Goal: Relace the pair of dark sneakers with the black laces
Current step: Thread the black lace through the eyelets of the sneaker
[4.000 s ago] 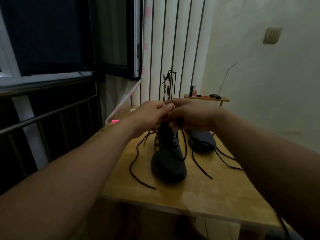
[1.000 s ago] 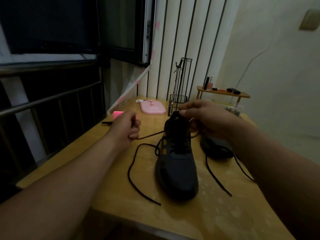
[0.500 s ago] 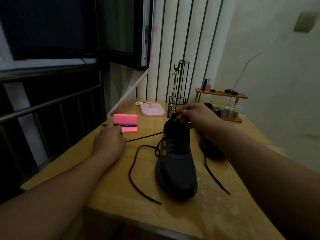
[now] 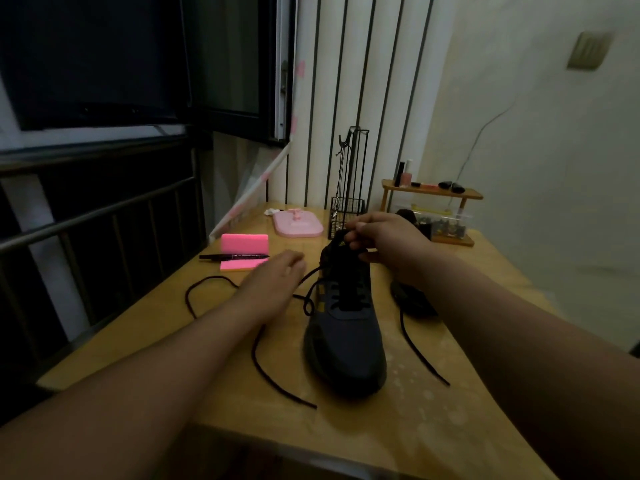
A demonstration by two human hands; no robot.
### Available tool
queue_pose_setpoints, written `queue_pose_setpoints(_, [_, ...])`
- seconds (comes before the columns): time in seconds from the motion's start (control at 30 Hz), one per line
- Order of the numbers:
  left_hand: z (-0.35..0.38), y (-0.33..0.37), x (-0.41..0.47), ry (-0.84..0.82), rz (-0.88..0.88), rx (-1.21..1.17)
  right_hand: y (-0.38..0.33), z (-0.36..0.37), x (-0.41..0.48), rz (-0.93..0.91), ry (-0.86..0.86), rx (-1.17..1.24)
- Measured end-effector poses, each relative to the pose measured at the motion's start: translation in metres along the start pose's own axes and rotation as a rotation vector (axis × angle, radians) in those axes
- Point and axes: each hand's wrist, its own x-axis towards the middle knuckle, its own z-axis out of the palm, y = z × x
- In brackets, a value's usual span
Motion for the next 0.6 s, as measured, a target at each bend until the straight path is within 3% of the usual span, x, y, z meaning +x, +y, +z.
queue_pose_setpoints(0.03, [0.006,0.010,0.002,-0.099,-0.005,-0.106,0.000,0.001,0.000,-0.003,0.001,-0.007])
queue_pose_setpoints(0.1, [0.010,0.017,0.006,-0.123,0.000,-0.159,-0.001,0.001,-0.002,-0.014,0.004,-0.023])
queue_pose_setpoints(0.27, [-0.004,-0.007,0.010,0.030,-0.012,-0.213,0.001,-0.007,-0.004,-0.016,-0.002,-0.036])
queue_pose_setpoints(0.33, [-0.004,-0.010,0.007,0.039,0.015,-0.103,0.001,-0.008,-0.006,-0.024,-0.007,-0.023])
queue_pose_setpoints(0.47, [0.006,-0.001,-0.015,0.293,0.115,-0.018,0.004,-0.010,-0.012,-0.083,0.068,0.063])
queue_pose_setpoints(0.6, [0.010,0.005,-0.025,0.001,0.127,0.060,0.014,-0.008,-0.028,-0.118,0.096,0.057])
